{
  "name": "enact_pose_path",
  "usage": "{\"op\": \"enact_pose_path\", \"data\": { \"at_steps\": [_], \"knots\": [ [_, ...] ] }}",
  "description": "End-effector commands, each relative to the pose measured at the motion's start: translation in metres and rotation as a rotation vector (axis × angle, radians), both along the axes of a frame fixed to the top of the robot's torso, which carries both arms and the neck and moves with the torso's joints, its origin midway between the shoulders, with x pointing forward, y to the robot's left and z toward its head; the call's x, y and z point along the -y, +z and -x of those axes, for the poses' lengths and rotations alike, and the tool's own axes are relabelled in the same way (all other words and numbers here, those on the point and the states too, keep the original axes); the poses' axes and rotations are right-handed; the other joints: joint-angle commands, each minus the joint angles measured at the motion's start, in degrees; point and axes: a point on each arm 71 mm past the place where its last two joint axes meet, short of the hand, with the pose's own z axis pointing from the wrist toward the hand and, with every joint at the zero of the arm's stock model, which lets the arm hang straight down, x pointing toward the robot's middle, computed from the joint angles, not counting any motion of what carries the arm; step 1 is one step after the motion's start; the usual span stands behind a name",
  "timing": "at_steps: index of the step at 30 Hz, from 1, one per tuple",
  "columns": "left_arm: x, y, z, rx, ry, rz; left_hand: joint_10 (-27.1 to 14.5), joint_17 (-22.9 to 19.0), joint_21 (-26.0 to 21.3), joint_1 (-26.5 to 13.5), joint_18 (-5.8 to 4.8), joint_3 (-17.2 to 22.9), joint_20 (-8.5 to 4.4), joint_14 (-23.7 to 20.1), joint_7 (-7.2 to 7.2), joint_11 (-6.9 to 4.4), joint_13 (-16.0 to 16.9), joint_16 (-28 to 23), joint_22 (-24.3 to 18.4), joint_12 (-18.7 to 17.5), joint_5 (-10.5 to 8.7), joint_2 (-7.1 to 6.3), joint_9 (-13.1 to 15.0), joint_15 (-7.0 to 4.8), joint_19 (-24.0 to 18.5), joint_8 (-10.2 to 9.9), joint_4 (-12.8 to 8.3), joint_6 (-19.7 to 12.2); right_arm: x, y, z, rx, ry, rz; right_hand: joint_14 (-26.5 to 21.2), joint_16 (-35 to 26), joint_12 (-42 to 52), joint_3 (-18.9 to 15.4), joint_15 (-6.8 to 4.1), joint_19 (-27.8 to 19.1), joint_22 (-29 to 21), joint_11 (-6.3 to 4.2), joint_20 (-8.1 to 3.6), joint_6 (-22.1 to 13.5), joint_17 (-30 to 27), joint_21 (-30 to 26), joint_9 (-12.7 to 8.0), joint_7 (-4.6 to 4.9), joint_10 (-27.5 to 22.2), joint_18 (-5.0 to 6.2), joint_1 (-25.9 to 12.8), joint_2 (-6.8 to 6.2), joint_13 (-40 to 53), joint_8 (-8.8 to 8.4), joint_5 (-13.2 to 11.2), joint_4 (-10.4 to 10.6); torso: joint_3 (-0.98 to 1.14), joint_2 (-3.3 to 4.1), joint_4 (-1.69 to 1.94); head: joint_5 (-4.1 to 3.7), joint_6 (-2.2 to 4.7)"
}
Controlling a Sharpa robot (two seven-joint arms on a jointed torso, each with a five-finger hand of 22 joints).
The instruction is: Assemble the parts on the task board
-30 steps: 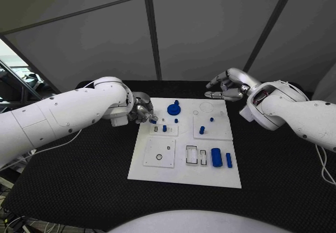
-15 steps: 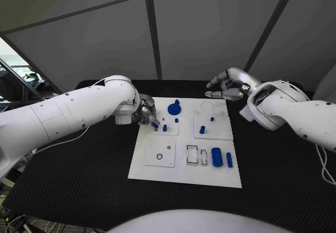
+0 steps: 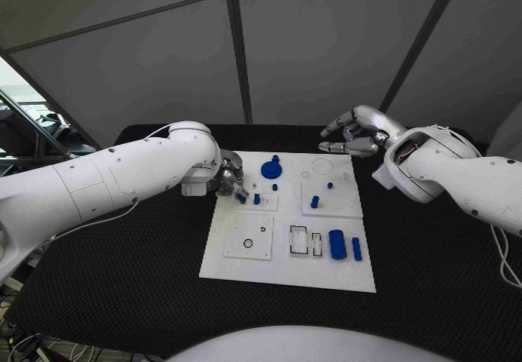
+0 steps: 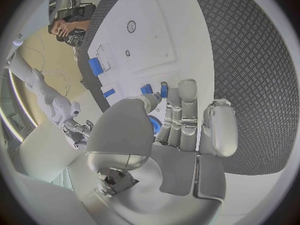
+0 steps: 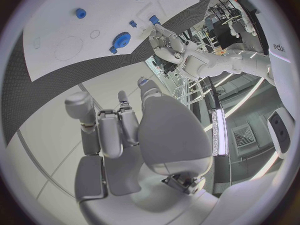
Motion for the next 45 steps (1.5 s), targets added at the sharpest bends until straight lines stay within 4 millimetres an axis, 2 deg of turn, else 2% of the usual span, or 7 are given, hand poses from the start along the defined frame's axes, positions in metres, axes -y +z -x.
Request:
{"op": "enact_pose_path", "data": {
  "at_steps": [1, 21, 27, 34, 38, 45],
  "knots": [
    [0.0002, -0.0007, 0.0013, -0.002, -0.008, -0.033, 0.6, 0.1, 0.3, 0.1, 0.05, 7.2, -0.25, -0.2, -0.17, -0.34, 0.1, 0.2, 6.1, 0.4, 0.05, -0.19, 0.1, -0.38, 1.1, 0.4, -7.0, -0.4, -0.0011, 0.0017, -0.0001, 0.008, 0.0, -0.001, 3.6, -0.2, -0.1, 0.2, -0.43, -0.1, 0.1, -0.12, -0.2, -0.2, 3.3, -0.1, -0.1, -0.34, -0.3, 0.48, 0.2, 0.36, 2.7, 0.32, 0.3, 0.0, -0.02, 0.05, -0.02, 0.08, -0.08],
    [0.0022, -0.0025, 0.0034, -0.022, -0.029, -0.042, 1.0, -0.1, 0.3, 0.0, 0.05, 7.5, -0.23, -0.2, -0.17, -0.34, 0.8, -0.1, 6.1, 0.8, 0.06, -0.34, 0.2, -0.38, 1.1, 0.5, -7.3, -0.3, -0.002, 0.0013, -0.0005, 0.006, 0.003, 0.0, 3.6, -0.2, -0.1, 0.2, -0.43, -0.1, 0.1, -0.12, -0.2, -0.2, 3.3, -0.1, -0.1, -0.34, -0.3, 0.48, 0.2, 0.36, 2.7, 0.32, 0.3, 0.0, 0.01, 0.06, -0.06, 0.09, -0.07],
    [0.0027, -0.0036, 0.0022, -0.029, -0.03, -0.049, 1.3, 0.0, 0.3, -0.1, 0.03, 7.7, -0.21, -0.2, -0.18, -0.36, 1.3, 0.1, 6.2, 1.2, 0.08, -0.47, 0.3, -0.39, 1.1, 0.6, -7.5, -0.3, -0.0022, 0.0014, -0.0004, 0.006, 0.003, 0.0, 3.6, -0.2, -0.1, 0.2, -0.43, -0.1, 0.1, -0.12, -0.2, -0.2, 3.3, -0.1, -0.1, -0.34, -0.3, 0.48, 0.2, 0.36, 2.7, 0.32, 0.3, 0.0, 0.04, 0.09, -0.08, 0.06, -0.25],
    [0.0032, -0.0054, 0.0004, -0.037, -0.028, -0.057, 1.5, 0.1, 0.5, -0.2, -0.01, 7.8, -0.2, -0.2, -0.19, -0.37, 1.5, 0.3, 6.3, 1.3, 0.08, -0.5, 0.3, -0.4, 1.2, 0.6, -7.6, -0.2, -0.0025, 0.0015, -0.0004, 0.006, 0.004, -0.001, 3.6, -0.2, -0.1, 0.2, -0.43, -0.1, 0.1, -0.12, -0.2, -0.2, 3.3, -0.1, -0.1, -0.34, -0.3, 0.48, 0.2, 0.36, 2.7, 0.32, 0.3, 0.0, -0.03, 0.1, -0.06, -0.07, -0.34],
    [0.0046, -0.0069, 0.0003, -0.039, -0.029, -0.062, 1.6, 0.2, 0.7, -0.2, -0.05, 7.9, -0.2, -0.1, -0.19, -0.37, 1.6, 0.5, 6.4, 1.4, 0.08, -0.51, 0.4, -0.41, 1.2, 0.6, -7.6, -0.2, -0.0025, 0.0015, -0.0004, 0.007, 0.003, -0.001, 3.6, -0.2, -0.1, 0.2, -0.43, -0.1, 0.1, -0.12, -0.2, -0.2, 3.3, -0.1, -0.1, -0.34, -0.3, 0.48, 0.2, 0.36, 2.7, 0.32, 0.3, 0.0, 0.02, 0.04, -0.01, 0.0, -0.47],
    [0.0072, -0.0093, -0.0002, -0.03, -0.026, -0.074, 1.7, 0.3, 0.8, -0.4, -0.08, 8.0, -0.21, 0.0, -0.19, -0.37, 1.7, 0.7, 6.5, 1.5, 0.08, -0.43, 0.4, -0.42, 1.3, 0.7, -7.7, -0.2, -0.0029, 0.0016, -0.0003, 0.007, 0.005, -0.001, 3.6, -0.2, -0.1, 0.2, -0.43, -0.1, 0.1, -0.12, -0.2, -0.2, 3.3, -0.1, -0.1, -0.34, -0.3, 0.48, 0.2, 0.36, 2.7, 0.32, 0.3, 0.0, -0.01, 0.03, -0.06, -0.01, -0.44]
  ]
}}
